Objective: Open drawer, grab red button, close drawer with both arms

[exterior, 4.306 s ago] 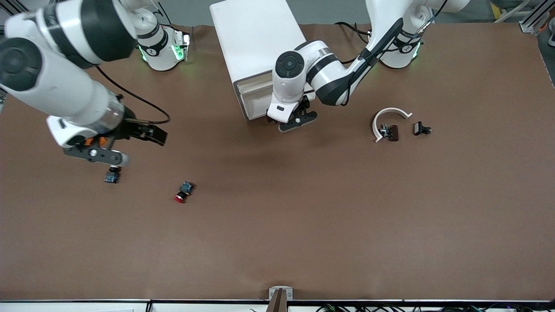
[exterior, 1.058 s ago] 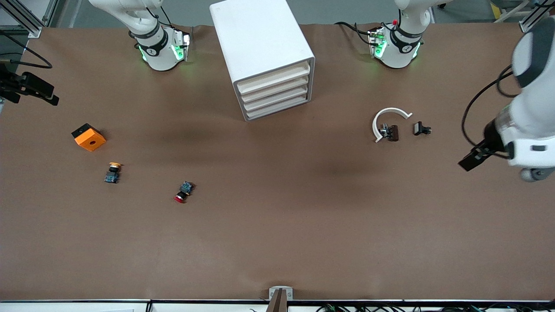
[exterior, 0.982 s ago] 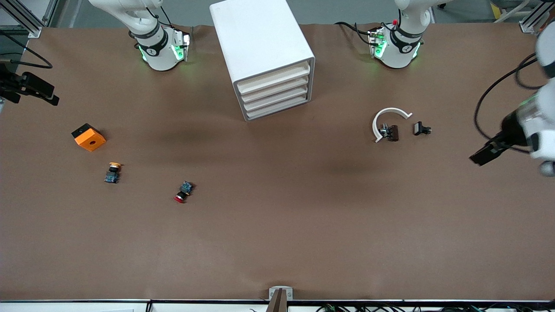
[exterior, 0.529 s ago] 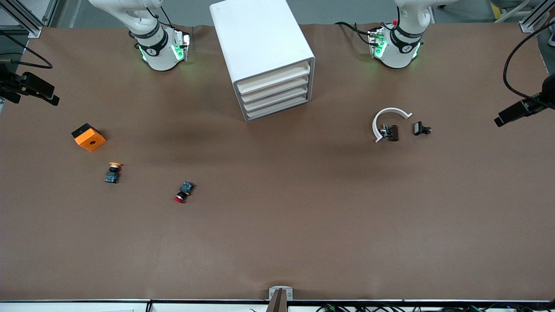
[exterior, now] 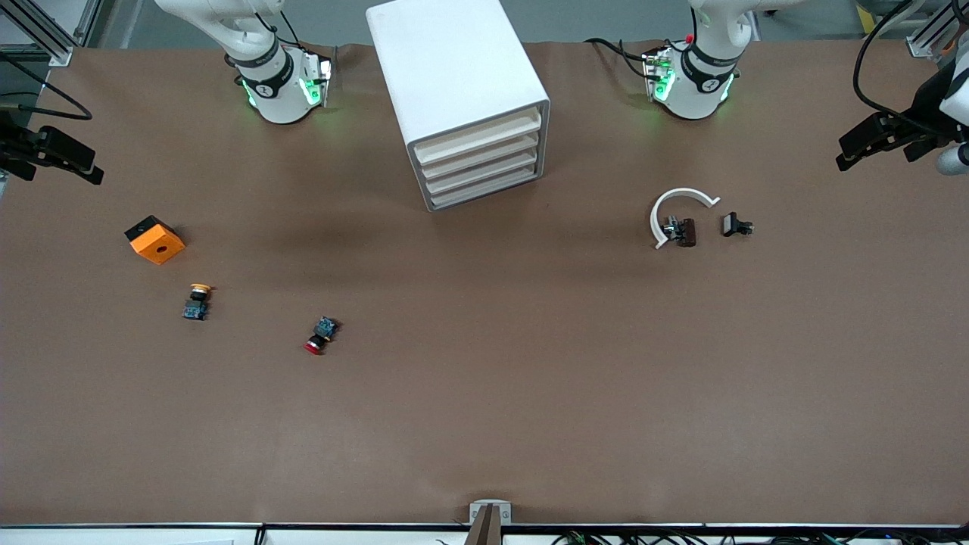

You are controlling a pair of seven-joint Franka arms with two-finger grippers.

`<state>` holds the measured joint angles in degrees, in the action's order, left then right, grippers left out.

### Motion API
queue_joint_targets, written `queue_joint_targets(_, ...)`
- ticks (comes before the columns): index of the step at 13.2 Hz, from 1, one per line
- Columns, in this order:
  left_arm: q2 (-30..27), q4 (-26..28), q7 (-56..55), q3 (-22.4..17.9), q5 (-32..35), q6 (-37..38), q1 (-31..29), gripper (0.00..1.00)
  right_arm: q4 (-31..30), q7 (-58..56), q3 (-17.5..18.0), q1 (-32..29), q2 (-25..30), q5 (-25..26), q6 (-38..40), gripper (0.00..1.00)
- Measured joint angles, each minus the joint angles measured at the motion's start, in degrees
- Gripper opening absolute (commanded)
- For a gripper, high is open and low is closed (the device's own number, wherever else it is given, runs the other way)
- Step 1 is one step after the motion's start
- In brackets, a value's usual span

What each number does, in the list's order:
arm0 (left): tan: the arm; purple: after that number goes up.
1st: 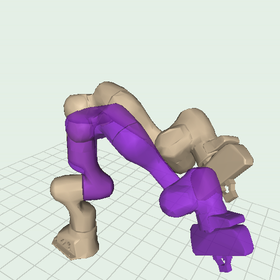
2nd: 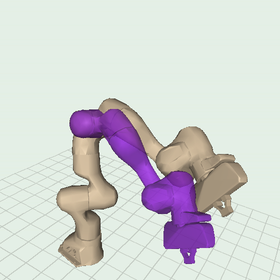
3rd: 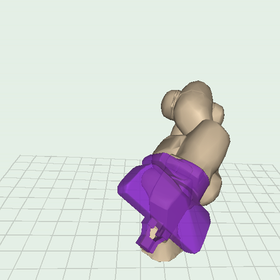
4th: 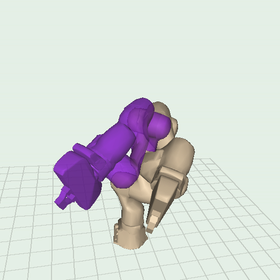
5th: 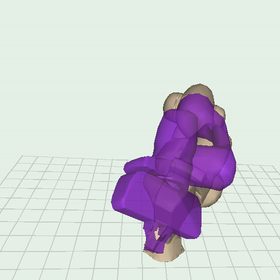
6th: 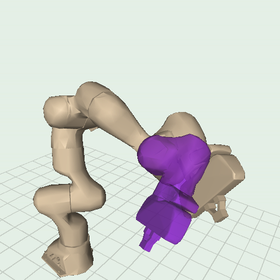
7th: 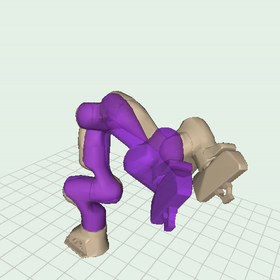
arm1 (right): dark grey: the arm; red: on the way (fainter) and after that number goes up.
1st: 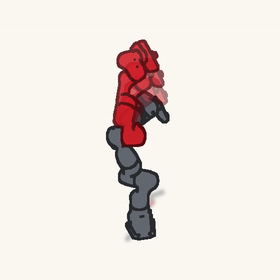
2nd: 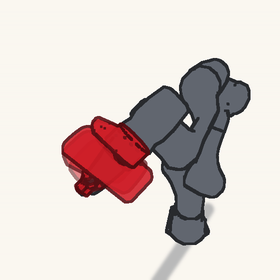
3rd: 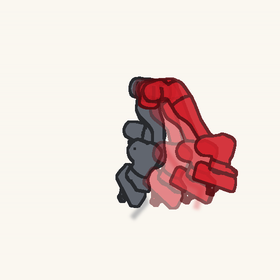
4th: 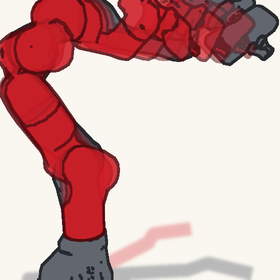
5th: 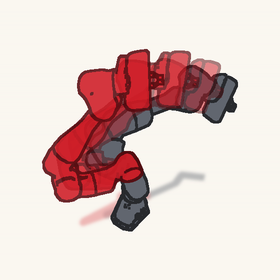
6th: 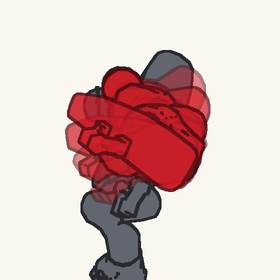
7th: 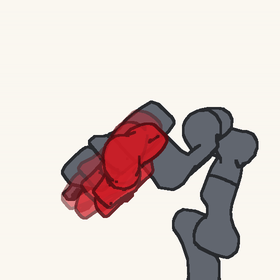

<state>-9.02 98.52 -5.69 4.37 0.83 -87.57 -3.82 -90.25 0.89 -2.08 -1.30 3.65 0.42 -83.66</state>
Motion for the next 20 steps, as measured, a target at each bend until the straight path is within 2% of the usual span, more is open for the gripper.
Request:
queue_joint_targets(6,0.4,0.0,0.3,4.5,-0.3,0.0,0.2,1.0,0.0,0.0,0.0,0.0,0.0,0.0,0.0,1.0)
queue_joint_targets(20,3.3,-5.6,0.2,3.7,-0.3,0.3,-0.9,1.0,0.0,0.0,0.0,0.0,0.0,0.0,0.0,1.0)
